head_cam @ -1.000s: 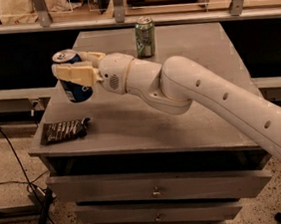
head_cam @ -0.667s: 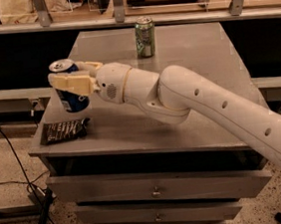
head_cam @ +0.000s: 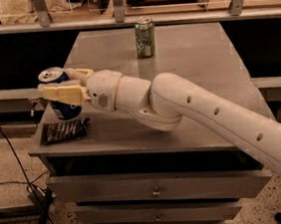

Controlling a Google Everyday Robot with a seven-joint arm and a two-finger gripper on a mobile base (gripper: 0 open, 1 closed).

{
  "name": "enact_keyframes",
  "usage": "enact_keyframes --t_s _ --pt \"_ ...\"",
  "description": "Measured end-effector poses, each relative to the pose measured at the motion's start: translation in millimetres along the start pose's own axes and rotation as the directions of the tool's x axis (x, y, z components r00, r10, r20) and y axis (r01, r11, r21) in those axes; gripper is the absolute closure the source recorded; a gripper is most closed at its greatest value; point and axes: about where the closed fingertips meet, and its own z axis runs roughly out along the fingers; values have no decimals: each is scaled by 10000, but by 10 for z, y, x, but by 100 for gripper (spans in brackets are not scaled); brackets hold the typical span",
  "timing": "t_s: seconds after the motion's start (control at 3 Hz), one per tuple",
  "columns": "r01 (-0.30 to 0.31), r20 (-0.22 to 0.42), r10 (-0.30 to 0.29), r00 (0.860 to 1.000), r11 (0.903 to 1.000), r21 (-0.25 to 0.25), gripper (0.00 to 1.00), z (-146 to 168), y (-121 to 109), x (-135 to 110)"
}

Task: Move pepsi can near rxbar chocolate

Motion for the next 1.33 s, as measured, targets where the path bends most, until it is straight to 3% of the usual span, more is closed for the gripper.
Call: enact_keyframes --t_s 0.33,0.67,1.0,1.33 --pt "608 -1074 -569 9926 9976 338 38 -9 16 29" --pt "799 -1721 -630 9831 9924 931 17 -131 -37 108" --pt "804 -1598 -551 9856 9843 1569 0 -281 -152 193" --pt "666 -1252 -415 9913 9768 2036 0 -403 -227 276"
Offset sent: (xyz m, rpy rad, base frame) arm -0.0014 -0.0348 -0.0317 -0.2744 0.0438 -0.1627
